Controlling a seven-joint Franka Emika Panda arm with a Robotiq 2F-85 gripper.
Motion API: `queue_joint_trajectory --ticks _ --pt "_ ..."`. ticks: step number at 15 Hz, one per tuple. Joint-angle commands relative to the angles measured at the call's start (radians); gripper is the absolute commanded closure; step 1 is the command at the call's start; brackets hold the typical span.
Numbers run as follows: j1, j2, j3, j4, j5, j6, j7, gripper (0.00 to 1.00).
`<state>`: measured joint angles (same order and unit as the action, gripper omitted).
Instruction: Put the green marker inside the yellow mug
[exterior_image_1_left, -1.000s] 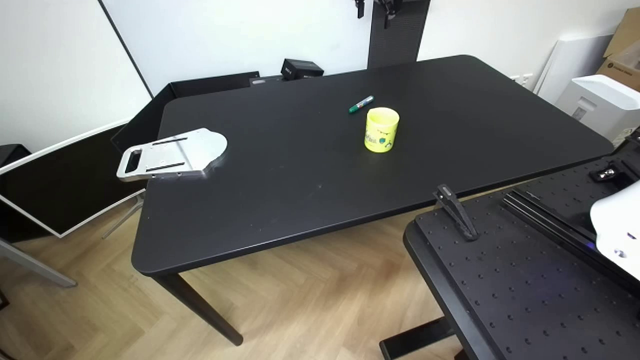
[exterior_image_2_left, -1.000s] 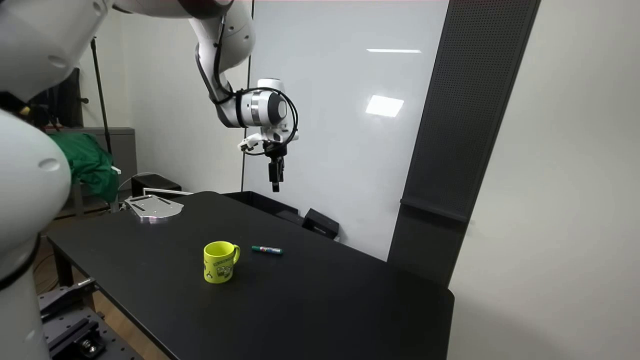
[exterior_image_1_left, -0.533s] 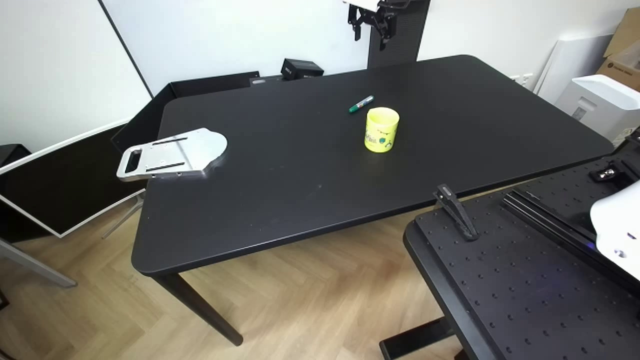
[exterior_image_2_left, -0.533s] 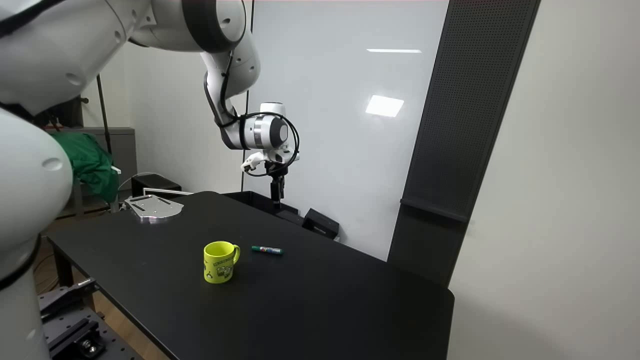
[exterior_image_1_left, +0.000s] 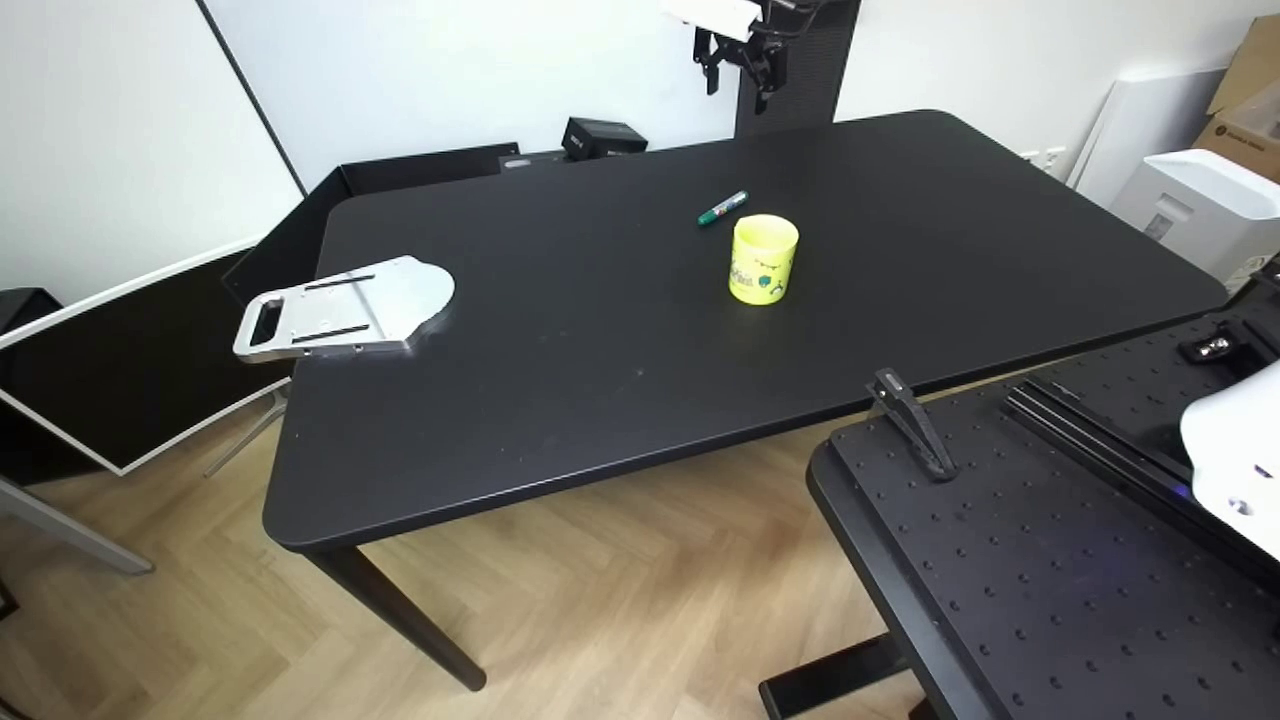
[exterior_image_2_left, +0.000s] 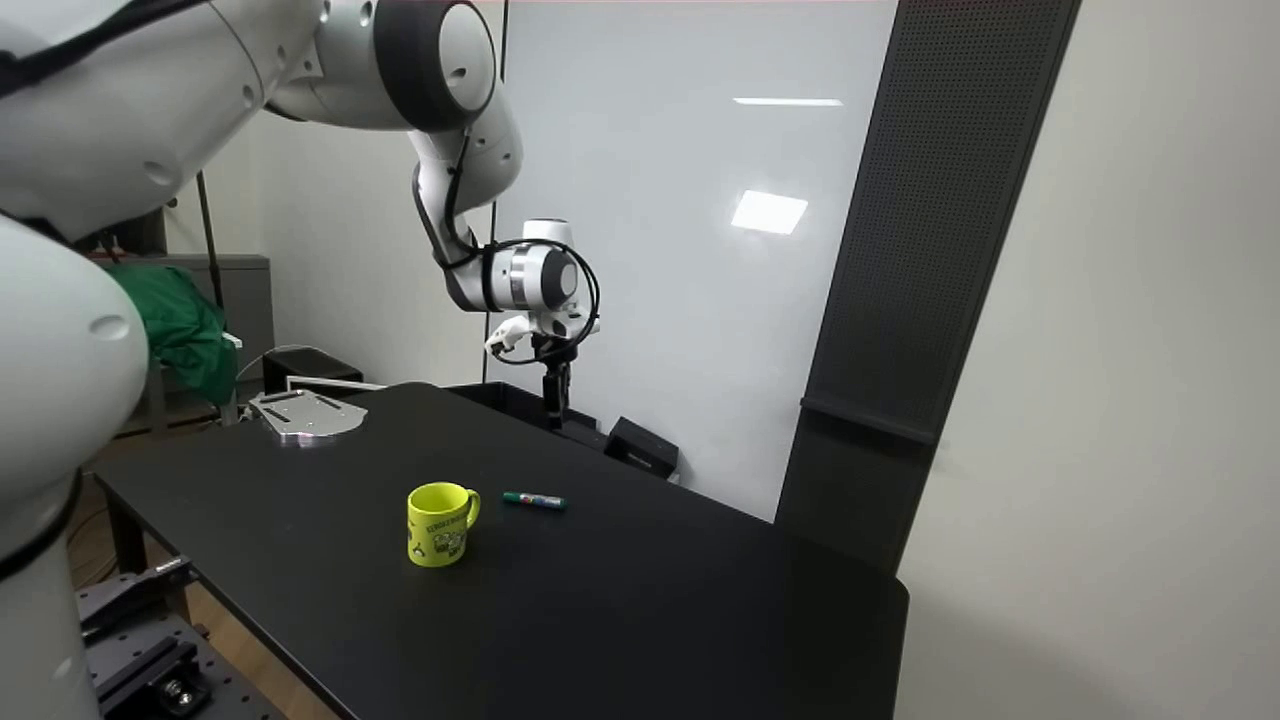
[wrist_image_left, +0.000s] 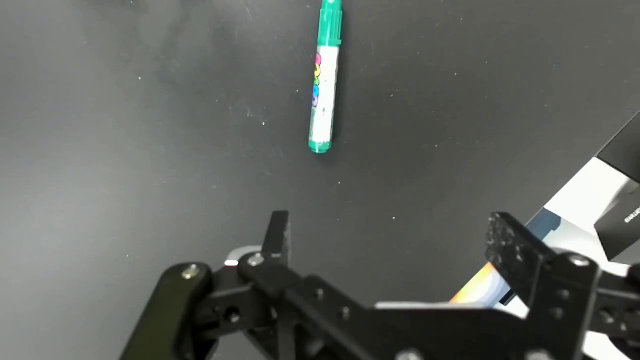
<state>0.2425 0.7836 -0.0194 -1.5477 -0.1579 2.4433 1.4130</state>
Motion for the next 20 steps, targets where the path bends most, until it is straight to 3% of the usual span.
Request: queue_joint_trajectory --ticks 1,12,18,19,20 --pt "0.019 0.037 -0.025 0.016 0.030 0.007 -0.015 0.00" --pt "-0.001 0.222 -0.026 0.048 0.130 0.173 -0.059 0.00" --pt "-0.006 0.287 -0.040 0.080 0.184 0.182 -0.104 0.00" --pt "0.000 0.290 -0.049 0.084 0.191 0.170 -0.099 0.25" --pt "0.006 0.295 -0.058 0.088 0.194 0.164 -0.089 0.26"
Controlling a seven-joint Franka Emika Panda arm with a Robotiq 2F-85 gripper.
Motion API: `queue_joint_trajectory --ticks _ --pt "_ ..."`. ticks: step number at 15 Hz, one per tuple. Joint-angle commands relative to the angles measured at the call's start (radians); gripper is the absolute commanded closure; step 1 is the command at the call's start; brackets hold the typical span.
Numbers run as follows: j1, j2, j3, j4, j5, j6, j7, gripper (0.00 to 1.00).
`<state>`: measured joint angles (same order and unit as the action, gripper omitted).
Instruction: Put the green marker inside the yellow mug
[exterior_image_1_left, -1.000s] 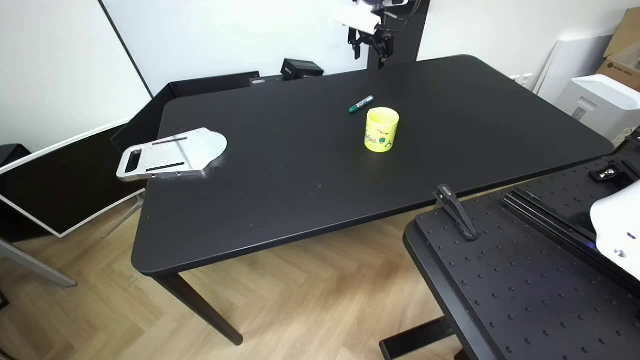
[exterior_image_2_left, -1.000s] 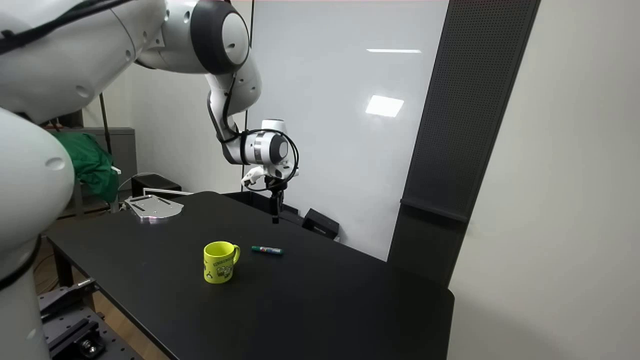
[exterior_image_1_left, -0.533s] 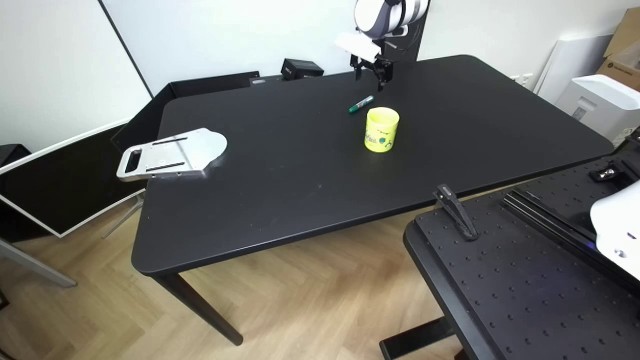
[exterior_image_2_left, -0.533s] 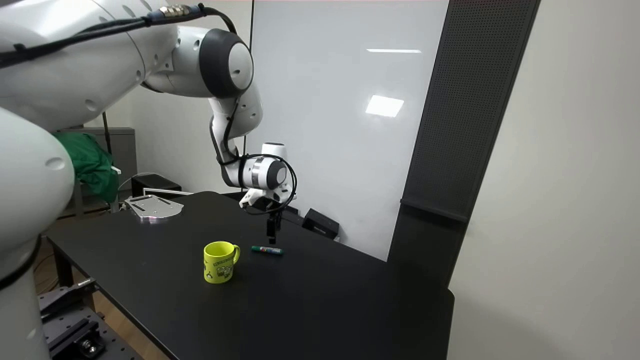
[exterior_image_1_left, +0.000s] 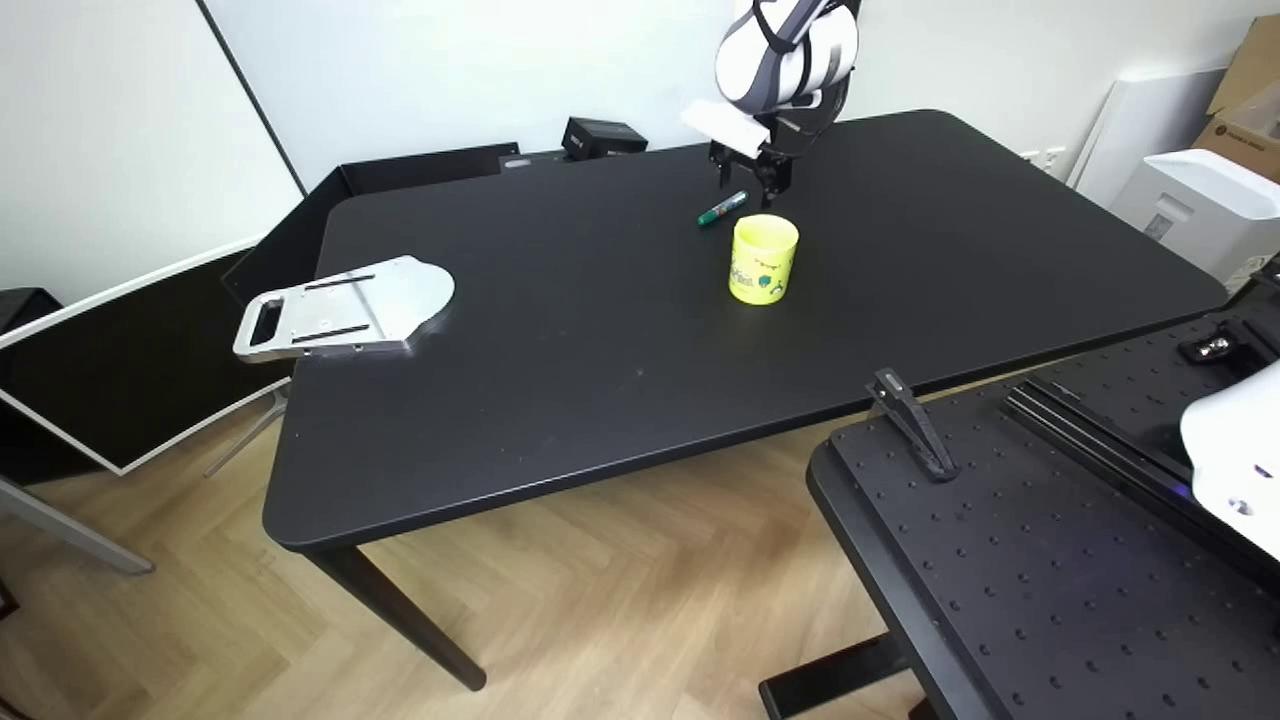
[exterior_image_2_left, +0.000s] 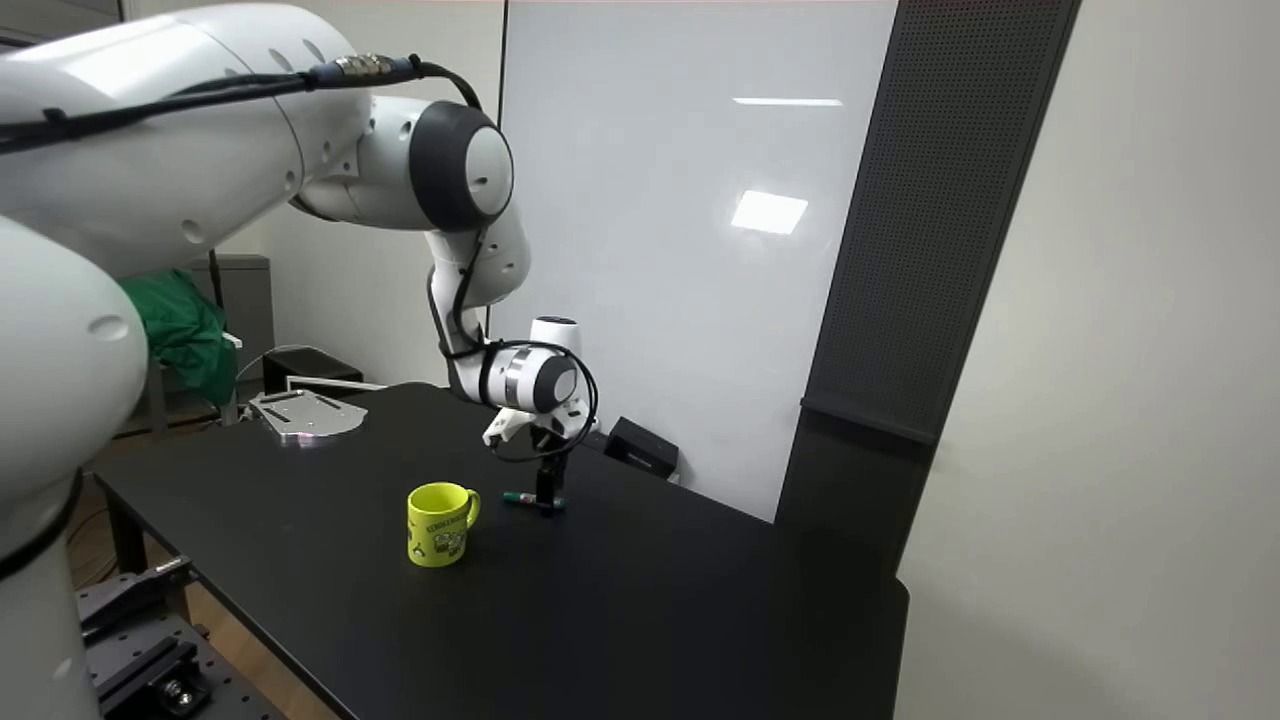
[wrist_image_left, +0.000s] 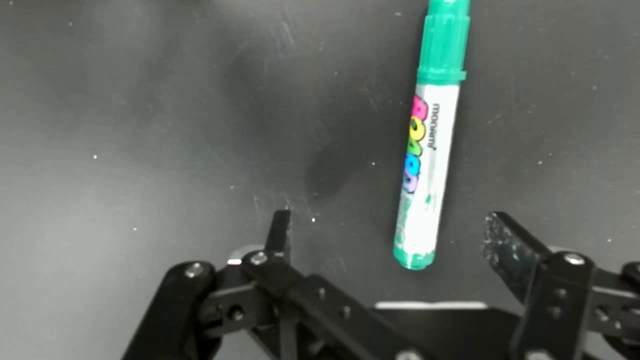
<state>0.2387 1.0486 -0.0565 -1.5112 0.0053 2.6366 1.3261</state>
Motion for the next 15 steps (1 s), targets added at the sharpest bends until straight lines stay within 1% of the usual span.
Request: queue_joint_trajectory --ticks 1,5,10,11,12,15 --pt "0.012 0.033 -0.026 0.055 0.034 -0.033 0.001 0.33" --pt "0.017 0.045 -0.038 0.067 0.052 -0.032 0.020 0.62" --pt "0.030 0.042 -0.054 0.074 0.078 -0.081 0.066 0.95" --pt "0.011 0.026 -0.052 0.086 0.082 -0.118 0.058 0.98" --pt "0.014 0.017 -0.061 0.091 0.074 -0.146 0.064 0.94" --pt "0.016 -0.009 -0.083 0.126 0.053 -0.246 0.067 0.94"
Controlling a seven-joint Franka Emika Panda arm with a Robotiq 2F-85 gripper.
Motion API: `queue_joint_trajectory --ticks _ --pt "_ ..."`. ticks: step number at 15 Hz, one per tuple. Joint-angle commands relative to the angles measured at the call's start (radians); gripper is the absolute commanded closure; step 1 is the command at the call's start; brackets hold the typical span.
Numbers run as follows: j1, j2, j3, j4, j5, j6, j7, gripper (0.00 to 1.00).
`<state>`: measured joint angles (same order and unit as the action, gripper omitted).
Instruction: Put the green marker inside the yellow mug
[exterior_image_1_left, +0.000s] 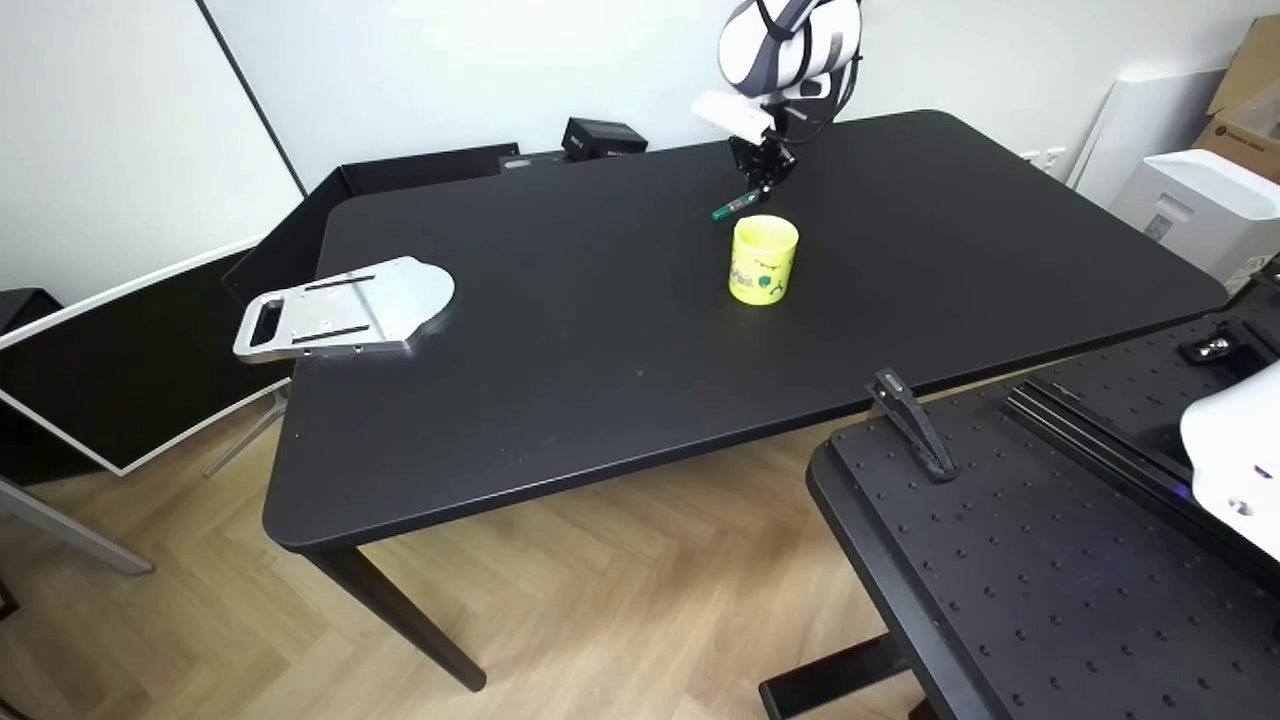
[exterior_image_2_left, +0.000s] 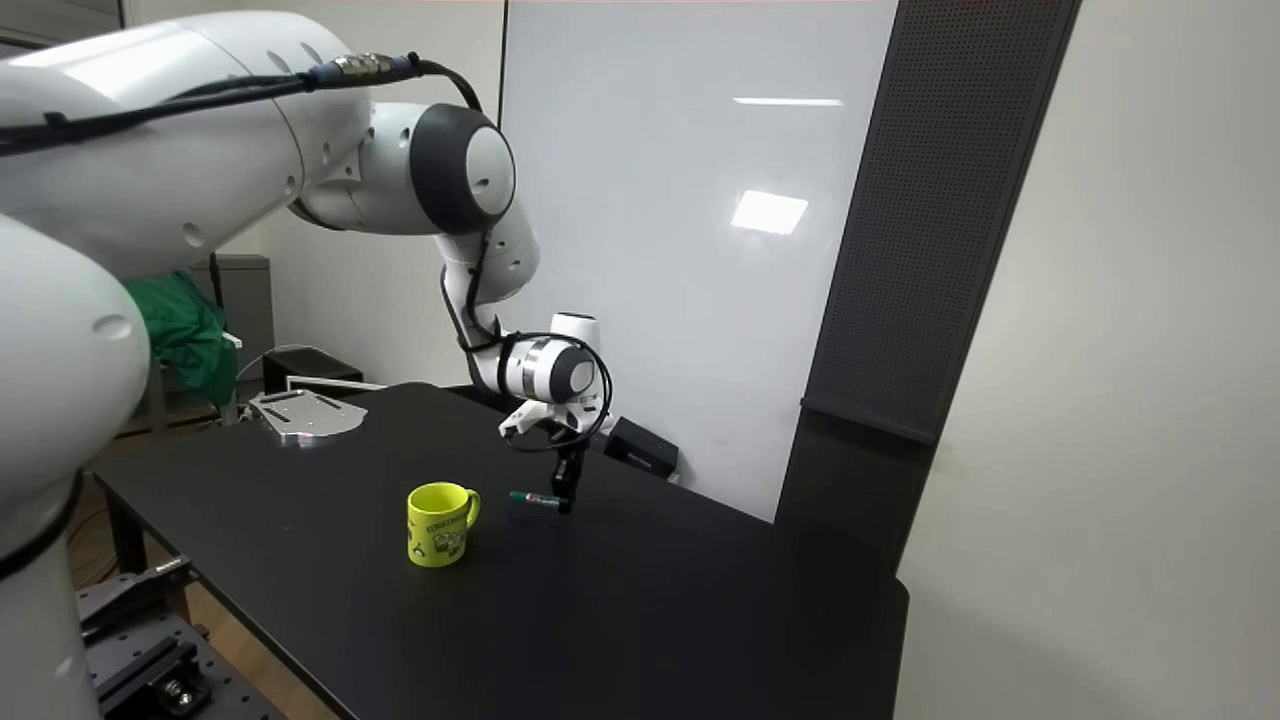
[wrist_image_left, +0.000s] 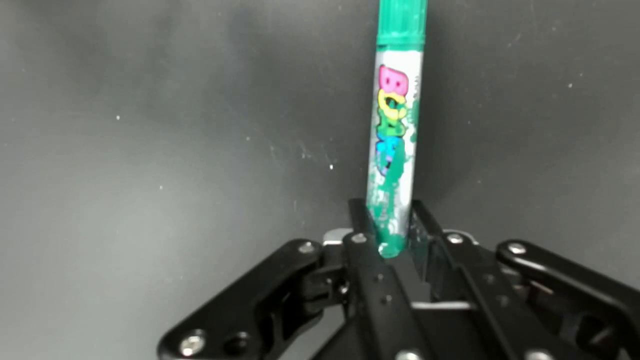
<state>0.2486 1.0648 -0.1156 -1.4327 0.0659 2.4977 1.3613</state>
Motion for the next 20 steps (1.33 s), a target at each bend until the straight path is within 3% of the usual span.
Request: queue_joint_trajectory --ticks 1,5,11,20 --pt "0.012 -0.038 -0.034 0.062 -0.022 -0.158 0.032 0.94" --pt "0.038 -0.096 -0.052 0.102 -0.095 -0.349 0.027 0.94" --pt "0.120 -0.185 -0.060 0.114 -0.316 -0.542 -0.005 0.94" --pt "0.239 -0.278 -0.038 0.027 -0.613 -0.603 -0.009 0.94"
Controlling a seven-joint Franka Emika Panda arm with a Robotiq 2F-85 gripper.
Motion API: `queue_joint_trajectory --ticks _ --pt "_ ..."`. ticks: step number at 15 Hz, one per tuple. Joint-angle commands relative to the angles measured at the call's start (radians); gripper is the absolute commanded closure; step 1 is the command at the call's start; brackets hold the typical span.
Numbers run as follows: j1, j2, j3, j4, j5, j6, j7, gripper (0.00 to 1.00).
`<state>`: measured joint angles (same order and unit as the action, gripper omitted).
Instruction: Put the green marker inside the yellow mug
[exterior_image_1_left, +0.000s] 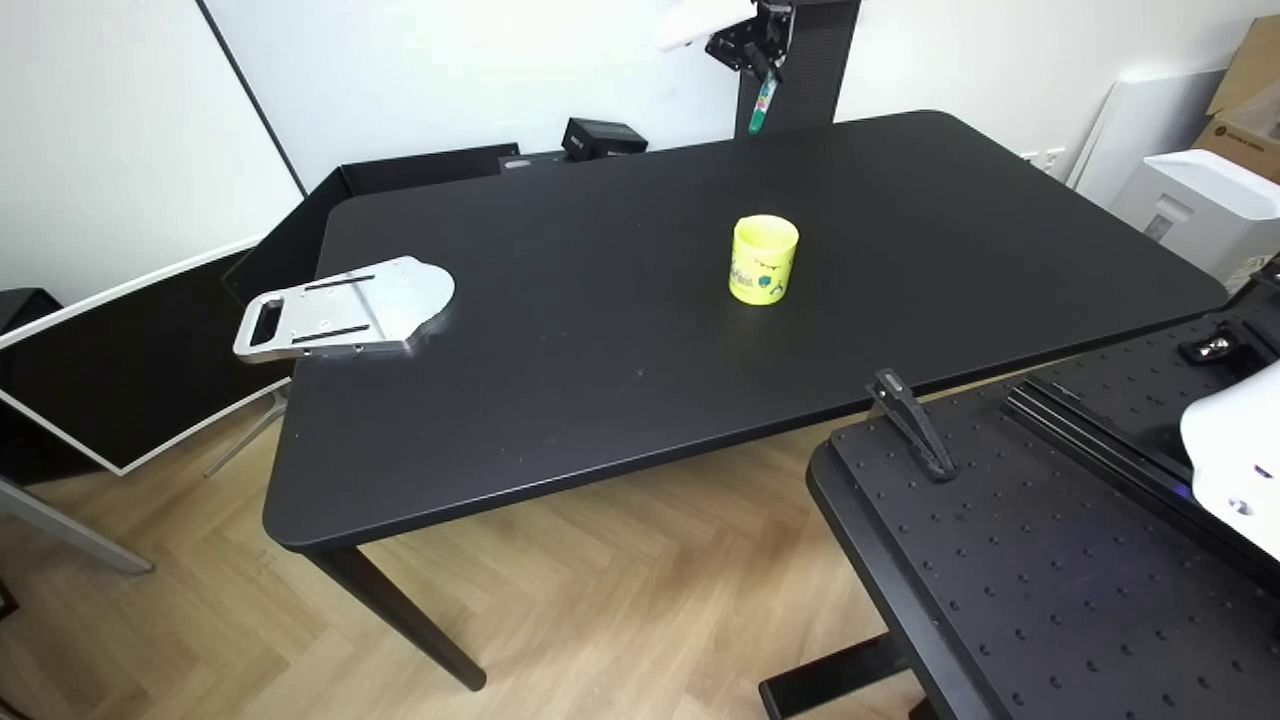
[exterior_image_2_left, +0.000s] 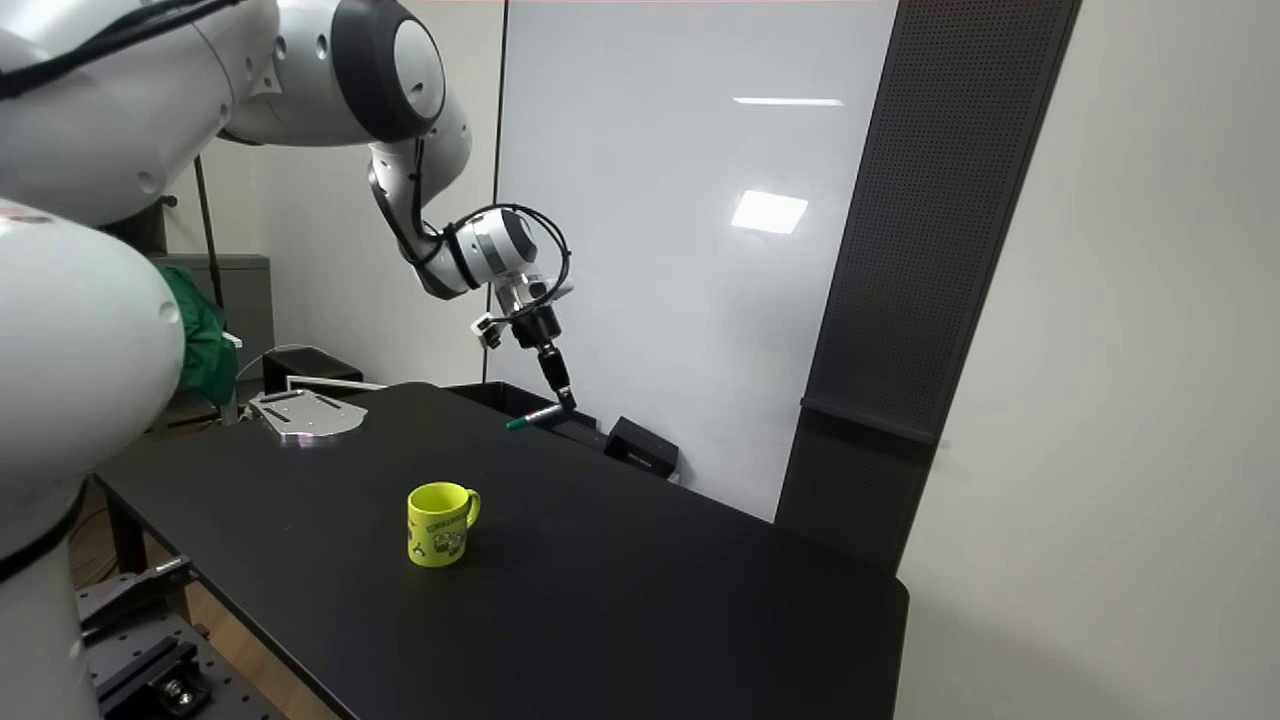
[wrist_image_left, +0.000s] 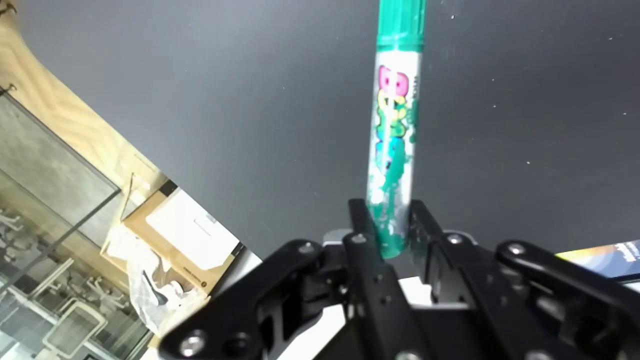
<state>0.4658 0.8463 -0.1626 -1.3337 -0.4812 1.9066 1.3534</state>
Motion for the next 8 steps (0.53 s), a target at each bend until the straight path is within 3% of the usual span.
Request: queue_joint_trajectory --ticks 1,4,5,8 --pt "0.029 -0.071 0.015 -0.090 -0.085 -0.007 0.001 0.94" --pt "0.028 -0.107 0.053 -0.157 -0.096 0.006 0.005 0.94" --pt "0.019 -0.042 0.052 -0.068 -0.094 -0.012 0.007 0.77" --pt "0.019 -0.066 0.070 -0.108 -0.099 -0.010 0.007 0.77"
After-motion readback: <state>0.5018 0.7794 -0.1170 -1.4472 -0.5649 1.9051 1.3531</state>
